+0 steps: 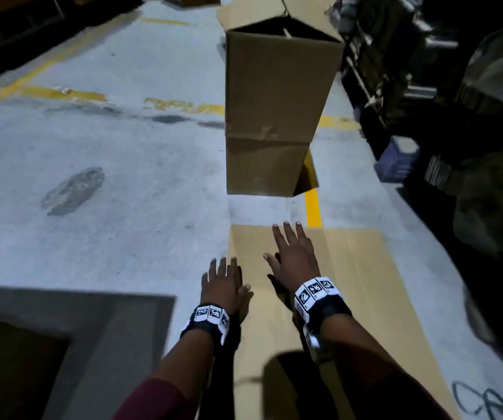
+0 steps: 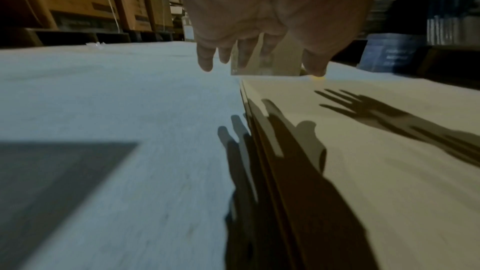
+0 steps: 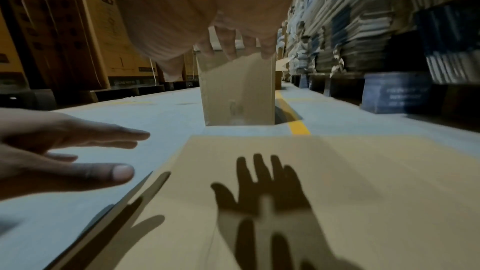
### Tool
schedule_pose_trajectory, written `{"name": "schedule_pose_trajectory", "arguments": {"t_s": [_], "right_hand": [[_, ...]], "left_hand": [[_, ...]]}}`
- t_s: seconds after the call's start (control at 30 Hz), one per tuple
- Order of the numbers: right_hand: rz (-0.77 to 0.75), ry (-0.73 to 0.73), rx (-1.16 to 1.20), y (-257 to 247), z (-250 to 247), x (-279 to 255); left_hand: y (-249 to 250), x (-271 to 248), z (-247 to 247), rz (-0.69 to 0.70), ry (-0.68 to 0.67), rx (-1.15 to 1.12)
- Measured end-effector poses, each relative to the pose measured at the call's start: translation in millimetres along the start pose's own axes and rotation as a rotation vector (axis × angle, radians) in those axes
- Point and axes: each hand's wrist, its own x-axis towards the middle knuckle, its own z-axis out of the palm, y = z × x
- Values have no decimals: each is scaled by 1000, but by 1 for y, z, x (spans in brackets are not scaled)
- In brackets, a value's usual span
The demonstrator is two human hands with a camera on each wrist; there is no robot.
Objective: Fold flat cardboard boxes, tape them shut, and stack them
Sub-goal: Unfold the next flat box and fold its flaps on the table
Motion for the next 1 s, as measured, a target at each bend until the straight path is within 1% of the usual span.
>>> {"name": "schedule_pose_trajectory", "arguments": {"t_s": [0.07, 0.13, 0.2, 0.27, 0.37, 0.47, 0.53, 0.6, 0.63, 0.7, 0.73, 0.77, 0.8, 0.83, 0.93, 1.0], "right_hand": [[18, -54, -17, -7, 21, -14], [13, -108, -50, -7, 36, -27], [9, -137, -100, -4, 40, -30], [44, -138, -81, -1, 32, -29], [39, -131, -63, 0, 12, -28], [22, -142, -63, -3, 3, -33], [34, -157, -49, -5, 4, -37], [34, -157, -49, -5, 5, -38], [29, -148, -49, -6, 5, -39], [20, -119, -44, -7, 1, -39], [21, -105, -35, -8, -2, -38], [26, -94, -12, -9, -6, -39], [33, -84, 27, -9, -11, -41], [41, -82, 73, -11, -16, -44], [17, -72, 150, -14, -49, -53], [-14, -34, 122, -16, -96, -55]], "left_hand": [[0, -14, 18, -24, -74, -30], [3, -19, 29, -81, -113, -93], [7, -18, 34, -90, -144, -128], [11, -16, 36, -83, -158, -162], [19, -17, 30, -92, -128, -257], [23, -20, 19, -71, -55, -373], [23, -21, 12, -76, 7, -493], [27, -21, 8, -143, 40, -593], [27, -22, 9, -199, 26, -656], [36, -27, 9, -303, -41, -782], [41, -30, 9, -322, -88, -784], [46, -34, 8, -312, -144, -754], [52, -38, 8, -278, -169, -725], [58, -42, 5, -239, -163, -704], [79, -60, -22, -134, -74, -719], [94, -81, -52, -111, -10, -752]]}}
